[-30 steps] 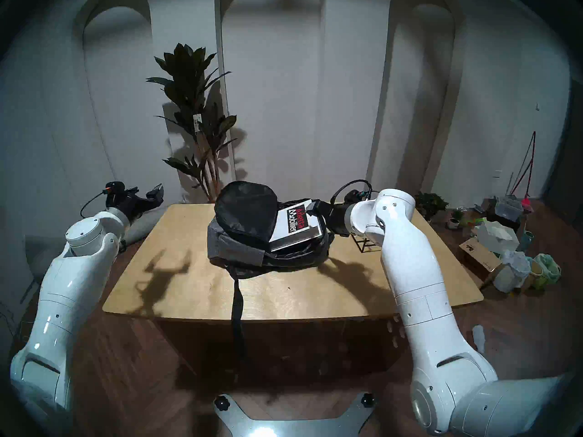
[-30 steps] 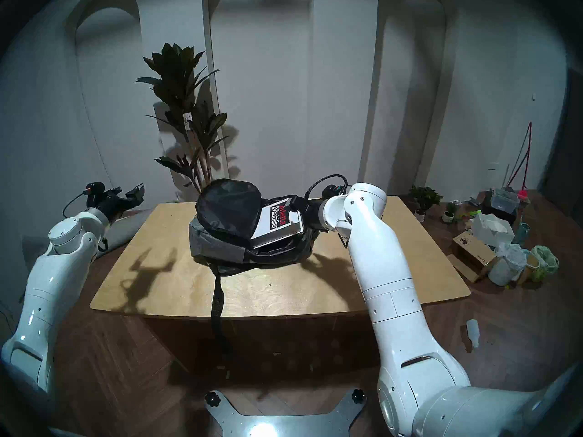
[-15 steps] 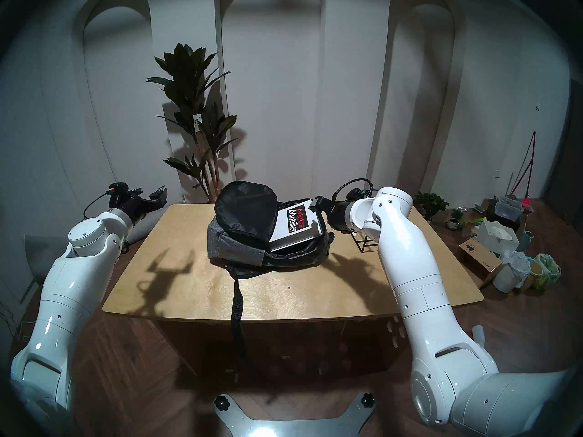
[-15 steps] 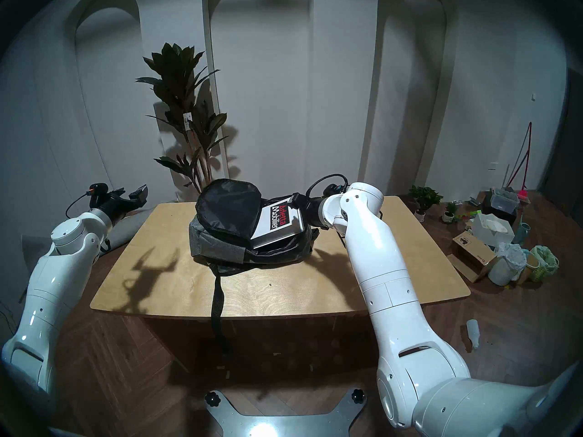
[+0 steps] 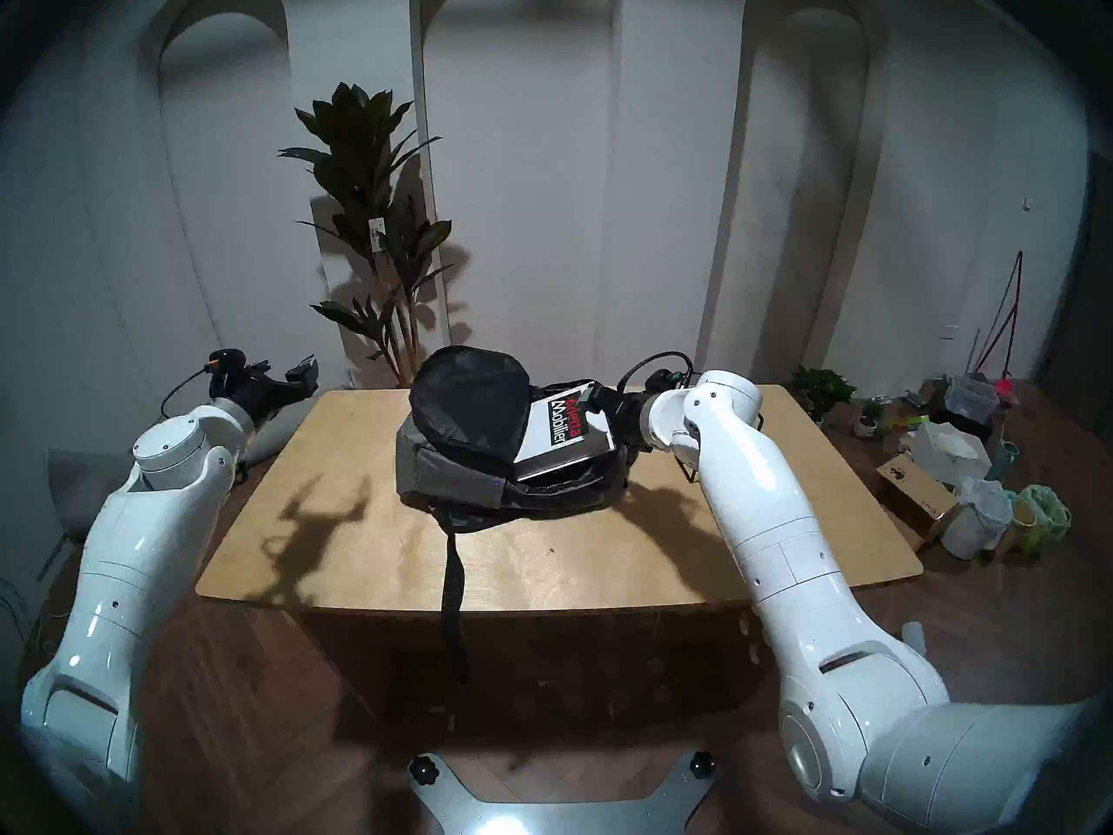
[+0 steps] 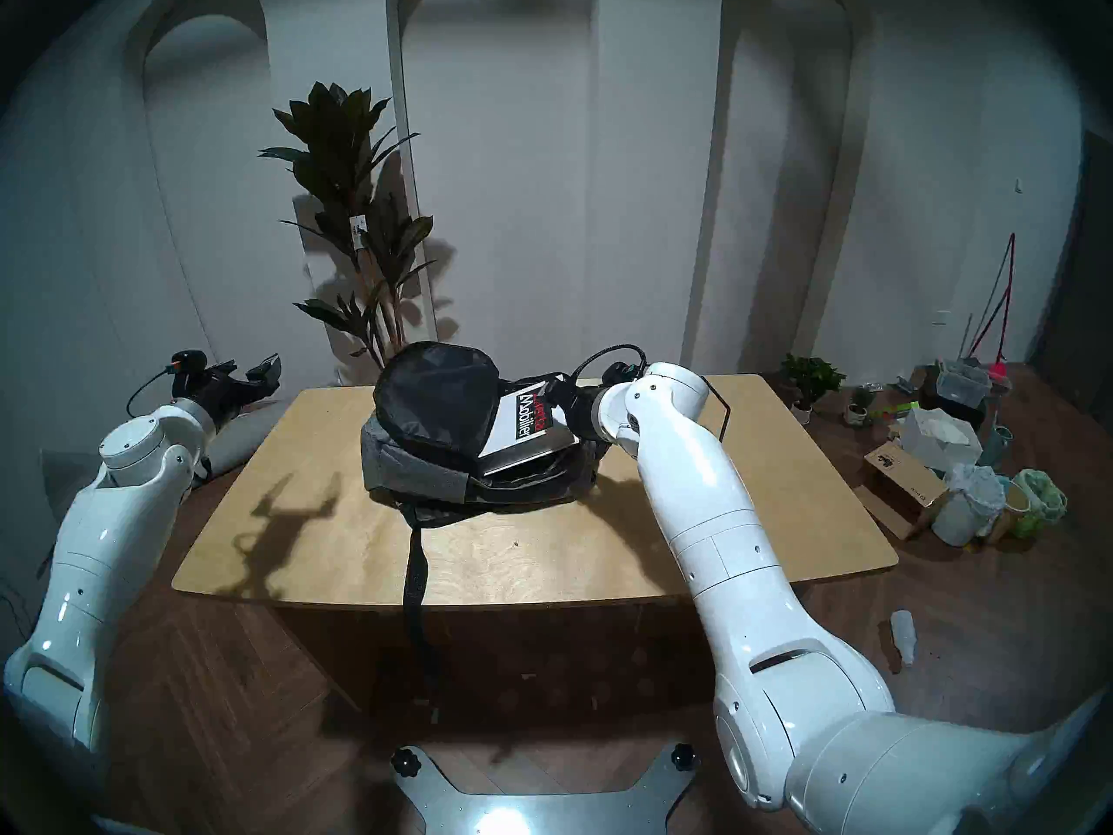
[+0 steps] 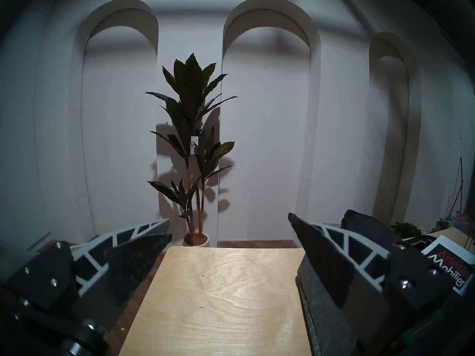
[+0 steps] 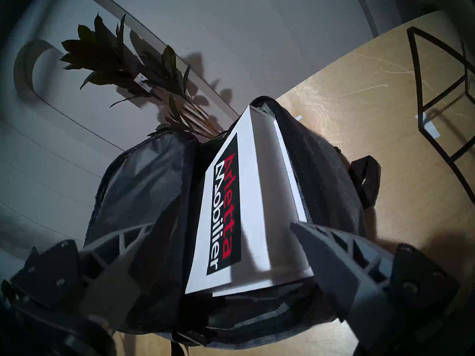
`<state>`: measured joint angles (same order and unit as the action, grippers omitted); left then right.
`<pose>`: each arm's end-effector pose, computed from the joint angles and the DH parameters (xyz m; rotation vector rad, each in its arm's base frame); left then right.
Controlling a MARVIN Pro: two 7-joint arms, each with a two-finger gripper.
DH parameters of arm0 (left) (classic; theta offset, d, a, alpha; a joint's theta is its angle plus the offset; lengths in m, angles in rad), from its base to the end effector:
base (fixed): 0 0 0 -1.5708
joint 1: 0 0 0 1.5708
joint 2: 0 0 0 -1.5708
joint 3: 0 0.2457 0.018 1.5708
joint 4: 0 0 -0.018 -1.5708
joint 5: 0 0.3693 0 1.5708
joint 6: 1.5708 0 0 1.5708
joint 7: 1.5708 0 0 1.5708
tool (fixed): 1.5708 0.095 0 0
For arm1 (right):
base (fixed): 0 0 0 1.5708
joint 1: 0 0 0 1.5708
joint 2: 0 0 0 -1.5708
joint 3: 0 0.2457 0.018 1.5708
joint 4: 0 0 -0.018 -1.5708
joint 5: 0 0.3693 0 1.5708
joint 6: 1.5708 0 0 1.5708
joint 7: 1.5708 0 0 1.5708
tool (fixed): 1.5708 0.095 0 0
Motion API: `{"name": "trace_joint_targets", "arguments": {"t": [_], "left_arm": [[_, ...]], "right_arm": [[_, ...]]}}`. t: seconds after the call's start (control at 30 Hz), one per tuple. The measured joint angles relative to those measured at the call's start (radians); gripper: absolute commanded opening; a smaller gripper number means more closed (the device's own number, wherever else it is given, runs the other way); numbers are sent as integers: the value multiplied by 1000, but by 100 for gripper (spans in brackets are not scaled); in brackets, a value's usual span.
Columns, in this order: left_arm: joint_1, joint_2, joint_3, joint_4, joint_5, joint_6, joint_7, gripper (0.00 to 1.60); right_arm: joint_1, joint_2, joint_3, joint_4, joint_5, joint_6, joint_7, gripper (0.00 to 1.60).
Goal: Put the book into the bag and close the bag
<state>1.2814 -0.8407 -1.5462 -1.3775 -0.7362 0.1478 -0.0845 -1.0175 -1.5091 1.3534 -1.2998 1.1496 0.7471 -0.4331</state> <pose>0.5290 0.2182 -0.1388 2.2376 0.0571 2.1990 0.5702 0.0984 -0.1695 -2.2466 0.3723 -1.0166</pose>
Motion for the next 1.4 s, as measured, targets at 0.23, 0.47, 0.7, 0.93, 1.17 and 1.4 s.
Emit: {"name": "trace_joint_targets", "arguments": {"t": [0.23, 0.47, 0.7, 0.93, 1.17, 1.4], "left_arm": [[1, 0, -1, -5, 0, 1, 13, 160], [4, 1, -2, -10, -3, 2, 20, 160], [3, 3, -8, -14, -16, 2, 19, 160], [-25, 3, -25, -20, -47, 20, 20, 160], [-81, 10, -28, -22, -63, 86, 43, 160], [-117, 34, 65, -32, 4, 175, 50, 160]], "right_arm": [[0, -7, -14, 4, -5, -16, 29, 160], [2, -14, -26, 21, -5, -37, 53, 160], [9, -6, -5, 1, -2, -47, 60, 160], [29, 44, 10, -78, -36, -61, 92, 160], [38, 120, 34, -167, -92, -88, 154, 160], [27, 204, 77, -222, -149, -141, 230, 160]]}}
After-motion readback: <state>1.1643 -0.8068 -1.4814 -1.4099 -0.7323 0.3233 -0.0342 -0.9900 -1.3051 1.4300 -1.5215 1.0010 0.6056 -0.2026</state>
